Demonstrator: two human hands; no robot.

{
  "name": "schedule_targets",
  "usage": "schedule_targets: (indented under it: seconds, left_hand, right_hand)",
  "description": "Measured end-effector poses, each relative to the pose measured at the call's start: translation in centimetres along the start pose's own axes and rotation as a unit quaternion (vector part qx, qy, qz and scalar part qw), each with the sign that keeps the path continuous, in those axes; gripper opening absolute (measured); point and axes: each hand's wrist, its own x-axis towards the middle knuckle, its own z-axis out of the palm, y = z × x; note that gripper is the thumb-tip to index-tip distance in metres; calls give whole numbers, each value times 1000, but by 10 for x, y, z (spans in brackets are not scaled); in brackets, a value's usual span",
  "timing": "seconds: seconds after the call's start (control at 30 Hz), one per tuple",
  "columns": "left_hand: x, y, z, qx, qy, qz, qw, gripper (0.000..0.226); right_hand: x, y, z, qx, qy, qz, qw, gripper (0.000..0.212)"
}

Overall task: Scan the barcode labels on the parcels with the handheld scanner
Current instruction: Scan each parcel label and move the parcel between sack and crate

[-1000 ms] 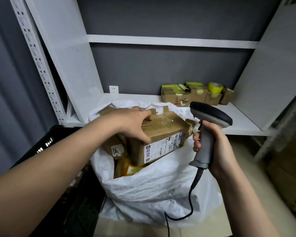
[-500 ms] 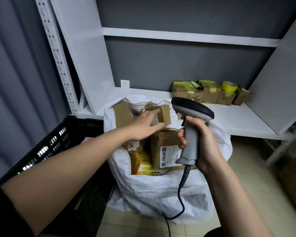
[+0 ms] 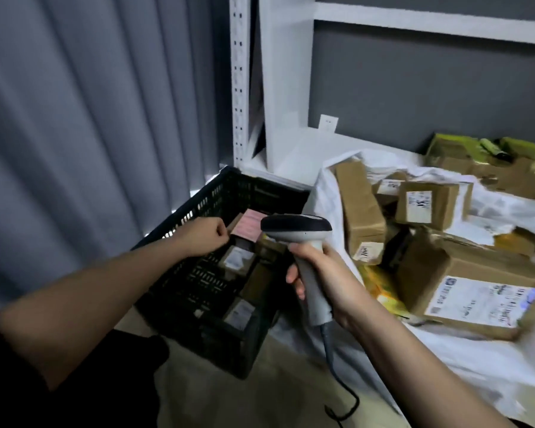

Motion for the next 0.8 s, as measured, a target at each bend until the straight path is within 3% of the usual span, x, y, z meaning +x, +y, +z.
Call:
schedule_targets:
  seconds: [0.13,0.23,0.47,0.67,0.8]
  left_hand:
    - [23,-32,38,94,-162,-31,982,65]
    - [56,-48,71,111,-217,-73,967,83]
    - [141,-65,158,106,-206,-137,963,85]
    - [184,-73,224,110,-178,-178,961,106]
    - [199,-68,248,95,-189,-203,956,103]
  right_hand:
    - [56,34,33,-43,49,49,997,25]
    - [97,54,46,-48,77,66,994,27]
    - [147,86,47,-60,102,93,989,28]
    - [169,110,40,-49,108,97,988,27]
    - [178,122,37,-26,126,95,987,24]
